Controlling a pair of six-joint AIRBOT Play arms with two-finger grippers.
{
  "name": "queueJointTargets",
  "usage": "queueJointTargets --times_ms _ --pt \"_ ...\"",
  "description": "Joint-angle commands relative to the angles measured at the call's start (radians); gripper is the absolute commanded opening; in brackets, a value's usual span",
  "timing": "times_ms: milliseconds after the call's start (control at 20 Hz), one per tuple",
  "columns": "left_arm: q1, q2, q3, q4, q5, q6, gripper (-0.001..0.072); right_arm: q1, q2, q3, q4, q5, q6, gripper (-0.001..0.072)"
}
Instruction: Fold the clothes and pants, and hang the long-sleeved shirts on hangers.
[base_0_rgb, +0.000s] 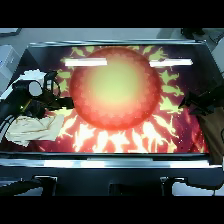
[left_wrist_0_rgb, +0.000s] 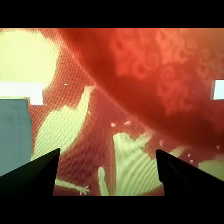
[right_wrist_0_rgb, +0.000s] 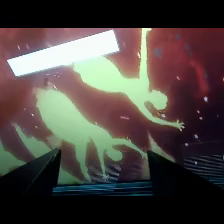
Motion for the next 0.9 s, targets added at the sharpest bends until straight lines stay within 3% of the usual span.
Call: queueJointTargets --times_ms 0,400,500,600,700,800,850 --pt "-0.001 -0.006 0.0 0.0 0.047 0.0 0.072 0.001 -0.001 0.0 0.001 0.0 0.0 0.063" --pt "-0.001 -0.011 0.0 -0.064 0.226 -0.019 0.072 0.001 -0.001 0.0 0.001 -0.284 0.0 0.063" --pt "0.012 -0.01 0.009 -0.019 0.276 -0.019 0.072 0.001 -0.001 0.0 0.009 -0.38 0.031 0.063" --pt "0.109 -0.011 0.087 -0.009 0.176 -0.076 0.072 0.001 -0.002 -0.001 0.006 -0.389 0.008 0.063" --pt "0.306 -0.011 0.155 -0.008 -0.054 -0.14 0.072 0.001 -0.002 -0.001 -0.012 -0.364 -0.039 0.063" --pt "0.508 -0.009 0.12 -0.037 -0.253 -0.168 0.072 0.001 -0.002 -0.011 -0.011 -0.332 -0.05 0.063" --pt "0.584 0.002 0.074 -0.057 -0.287 -0.162 0.072 0.001 -0.002 -0.021 -0.007 -0.311 -0.061 0.063"
